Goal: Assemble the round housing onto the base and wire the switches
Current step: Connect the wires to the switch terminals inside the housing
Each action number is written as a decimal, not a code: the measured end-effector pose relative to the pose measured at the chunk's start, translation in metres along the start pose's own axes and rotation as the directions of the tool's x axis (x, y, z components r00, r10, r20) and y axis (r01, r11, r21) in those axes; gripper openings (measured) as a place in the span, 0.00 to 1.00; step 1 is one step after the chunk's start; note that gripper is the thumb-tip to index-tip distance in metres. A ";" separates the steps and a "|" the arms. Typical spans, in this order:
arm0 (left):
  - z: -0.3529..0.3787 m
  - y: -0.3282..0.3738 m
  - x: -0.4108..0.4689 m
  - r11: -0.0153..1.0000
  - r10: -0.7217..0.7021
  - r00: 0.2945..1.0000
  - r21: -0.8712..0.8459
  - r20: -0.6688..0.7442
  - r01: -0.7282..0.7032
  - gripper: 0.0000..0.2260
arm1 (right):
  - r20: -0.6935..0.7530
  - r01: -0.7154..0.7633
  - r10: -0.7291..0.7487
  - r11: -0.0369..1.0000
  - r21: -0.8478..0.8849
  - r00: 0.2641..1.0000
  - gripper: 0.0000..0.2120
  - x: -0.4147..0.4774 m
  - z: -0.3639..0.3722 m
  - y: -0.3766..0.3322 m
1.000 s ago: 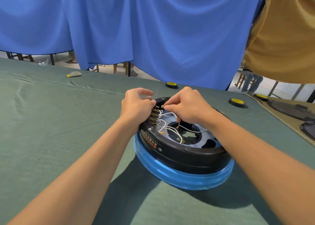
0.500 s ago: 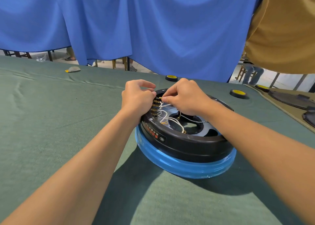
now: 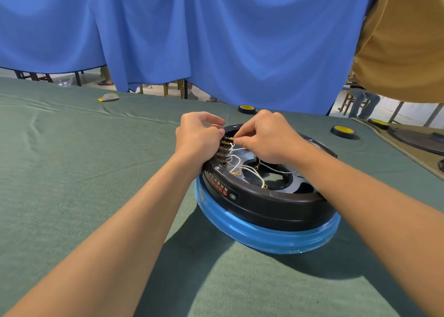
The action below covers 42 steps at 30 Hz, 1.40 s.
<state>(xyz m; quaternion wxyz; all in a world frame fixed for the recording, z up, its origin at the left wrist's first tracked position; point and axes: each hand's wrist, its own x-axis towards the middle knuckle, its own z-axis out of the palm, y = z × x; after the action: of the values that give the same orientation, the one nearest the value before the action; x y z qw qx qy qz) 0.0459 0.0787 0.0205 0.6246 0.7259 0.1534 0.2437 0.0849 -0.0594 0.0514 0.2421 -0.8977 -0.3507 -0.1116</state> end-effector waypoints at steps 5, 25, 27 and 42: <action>0.000 0.001 -0.001 1.000 -0.008 1.000 0.003 0.001 0.008 0.06 | 0.007 0.000 0.000 1.000 0.020 1.000 0.07 0.000 0.001 -0.001; 0.000 0.003 -0.002 0.999 -0.042 0.999 0.000 0.006 0.042 0.06 | 0.027 0.010 -0.010 1.000 0.013 1.000 0.07 0.008 0.004 -0.001; 0.001 0.003 -0.003 0.999 -0.040 0.999 0.001 0.005 0.040 0.06 | 0.022 0.011 -0.011 1.000 0.026 1.000 0.07 0.008 0.003 0.000; 0.001 0.002 -0.003 0.999 -0.016 1.000 0.042 -0.007 0.017 0.06 | -0.015 0.039 -0.039 0.999 0.000 0.999 0.08 0.008 0.010 -0.003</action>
<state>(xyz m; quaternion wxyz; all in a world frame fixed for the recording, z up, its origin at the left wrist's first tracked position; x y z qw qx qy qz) 0.0441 0.0761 0.0225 0.6107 0.7368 0.1665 0.2375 0.0887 -0.0473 0.0466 0.2424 -0.8899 -0.3664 -0.1230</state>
